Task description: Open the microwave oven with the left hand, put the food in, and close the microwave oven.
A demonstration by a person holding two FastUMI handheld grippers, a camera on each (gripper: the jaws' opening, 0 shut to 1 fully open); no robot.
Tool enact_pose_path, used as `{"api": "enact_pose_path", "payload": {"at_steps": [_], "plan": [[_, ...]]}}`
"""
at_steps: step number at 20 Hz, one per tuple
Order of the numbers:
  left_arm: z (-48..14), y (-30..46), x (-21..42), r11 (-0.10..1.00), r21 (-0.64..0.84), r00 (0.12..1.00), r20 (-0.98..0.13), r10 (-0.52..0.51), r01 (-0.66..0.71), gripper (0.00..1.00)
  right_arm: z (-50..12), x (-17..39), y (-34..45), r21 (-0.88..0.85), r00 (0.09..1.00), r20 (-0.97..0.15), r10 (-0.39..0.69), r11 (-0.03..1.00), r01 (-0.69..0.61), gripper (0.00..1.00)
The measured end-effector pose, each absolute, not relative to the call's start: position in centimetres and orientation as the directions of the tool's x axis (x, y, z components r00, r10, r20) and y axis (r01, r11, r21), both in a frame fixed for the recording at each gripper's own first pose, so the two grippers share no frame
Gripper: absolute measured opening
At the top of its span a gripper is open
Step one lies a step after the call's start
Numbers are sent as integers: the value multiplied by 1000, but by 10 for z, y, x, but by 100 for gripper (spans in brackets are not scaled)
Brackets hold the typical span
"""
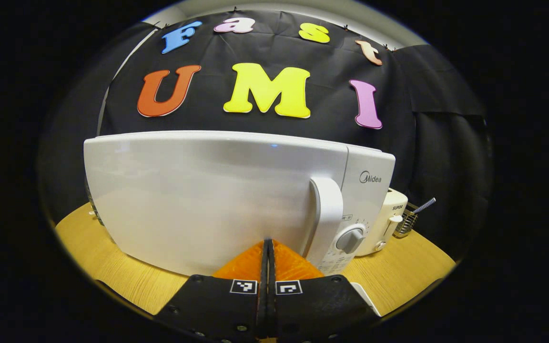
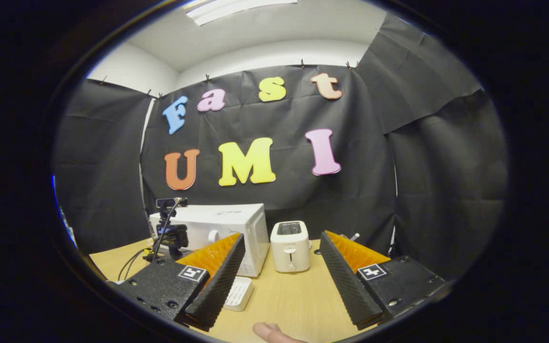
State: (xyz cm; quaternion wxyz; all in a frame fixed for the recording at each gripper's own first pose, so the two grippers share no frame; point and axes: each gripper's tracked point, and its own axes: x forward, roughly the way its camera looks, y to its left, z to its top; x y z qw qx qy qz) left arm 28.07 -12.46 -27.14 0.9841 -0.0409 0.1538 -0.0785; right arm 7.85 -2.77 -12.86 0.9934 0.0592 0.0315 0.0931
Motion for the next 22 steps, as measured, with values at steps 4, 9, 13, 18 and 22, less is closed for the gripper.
{"api": "enact_pose_path", "payload": {"at_steps": [4, 9, 13, 18, 22], "plan": [[-266, -117, 262, 987, -92, 928, -338, -157, 133, 0, -122, 63, -30, 103, 986, -54, 155, 983, -149, 100], [-219, -102, 209, 991, -49, 945, -301, -130, 121, 35, -116, 39, -20, 105, 987, -68, 146, 985, -138, 100], [-181, -93, 161, 992, -41, 957, -262, -126, 120, 94, -105, 15, -12, 112, 987, -56, 147, 984, -141, 100], [-131, -71, 93, 995, -16, 974, -203, -98, 96, 95, -85, -15, -4, 103, 991, -33, 133, 986, -129, 100], [-88, -51, 45, 999, -2, 987, -153, -53, 54, 95, -72, -35, 5, 82, 993, -21, 118, 990, -116, 89]]}}
